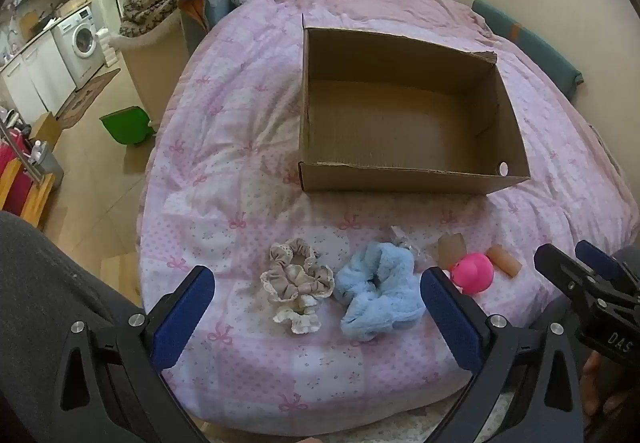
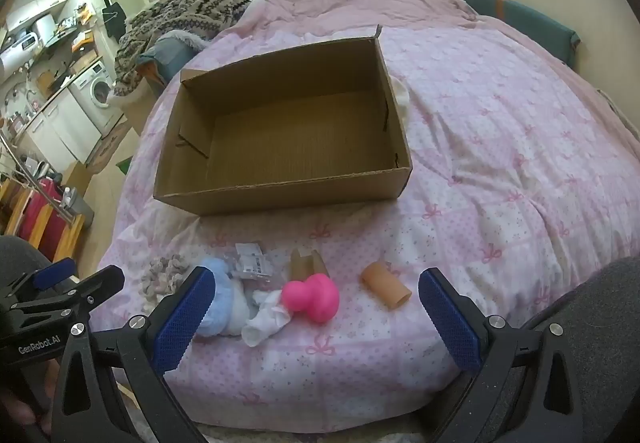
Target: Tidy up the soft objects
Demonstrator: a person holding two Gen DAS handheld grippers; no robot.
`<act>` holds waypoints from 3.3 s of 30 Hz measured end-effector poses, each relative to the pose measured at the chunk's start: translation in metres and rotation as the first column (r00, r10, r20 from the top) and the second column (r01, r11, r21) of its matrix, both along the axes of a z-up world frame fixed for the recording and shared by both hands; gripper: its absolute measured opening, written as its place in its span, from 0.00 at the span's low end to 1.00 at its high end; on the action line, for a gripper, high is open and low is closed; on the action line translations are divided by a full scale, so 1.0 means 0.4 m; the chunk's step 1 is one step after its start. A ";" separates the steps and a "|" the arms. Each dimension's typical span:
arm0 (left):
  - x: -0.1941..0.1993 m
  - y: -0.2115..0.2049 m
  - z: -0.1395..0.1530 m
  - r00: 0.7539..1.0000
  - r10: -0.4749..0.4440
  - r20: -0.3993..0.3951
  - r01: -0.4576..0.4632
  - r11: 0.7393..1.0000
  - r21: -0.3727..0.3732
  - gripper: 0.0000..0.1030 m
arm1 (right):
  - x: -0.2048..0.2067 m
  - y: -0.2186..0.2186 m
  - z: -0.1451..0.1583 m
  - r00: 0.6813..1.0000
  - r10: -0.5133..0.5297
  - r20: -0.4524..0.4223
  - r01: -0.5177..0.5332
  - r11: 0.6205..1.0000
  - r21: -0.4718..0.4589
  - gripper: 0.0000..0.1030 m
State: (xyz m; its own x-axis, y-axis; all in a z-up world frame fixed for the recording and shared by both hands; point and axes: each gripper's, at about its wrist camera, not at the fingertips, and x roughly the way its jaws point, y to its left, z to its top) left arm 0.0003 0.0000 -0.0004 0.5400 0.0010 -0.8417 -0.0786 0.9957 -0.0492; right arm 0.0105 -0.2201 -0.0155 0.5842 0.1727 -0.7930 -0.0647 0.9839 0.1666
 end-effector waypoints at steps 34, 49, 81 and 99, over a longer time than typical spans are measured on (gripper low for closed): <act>-0.002 0.004 0.011 1.000 0.000 0.012 0.000 1.000 0.000 1.00 | 0.002 -0.001 -0.002 1.000 -0.002 -0.006 0.002 1.000 -0.001 1.00; -0.004 0.006 0.012 1.000 0.000 0.013 0.000 1.000 0.000 1.00 | 0.003 -0.002 -0.002 1.000 -0.002 -0.007 0.002 1.000 0.000 1.00; -0.003 0.011 0.013 1.000 0.000 0.014 0.000 1.000 0.000 1.00 | 0.003 -0.002 0.000 1.000 -0.003 -0.007 0.003 1.000 0.002 1.00; 0.008 0.029 0.036 1.000 0.013 0.016 -0.013 1.000 -0.014 1.00 | 0.015 -0.014 0.019 1.000 -0.007 -0.016 0.007 1.000 0.014 1.00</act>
State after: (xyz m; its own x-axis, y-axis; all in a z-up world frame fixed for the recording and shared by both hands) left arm 0.0034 0.0116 0.0141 0.5534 -0.0033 -0.8329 -0.0902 0.9939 -0.0639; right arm 0.0164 -0.2259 -0.0078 0.5729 0.1796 -0.7997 -0.0548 0.9819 0.1812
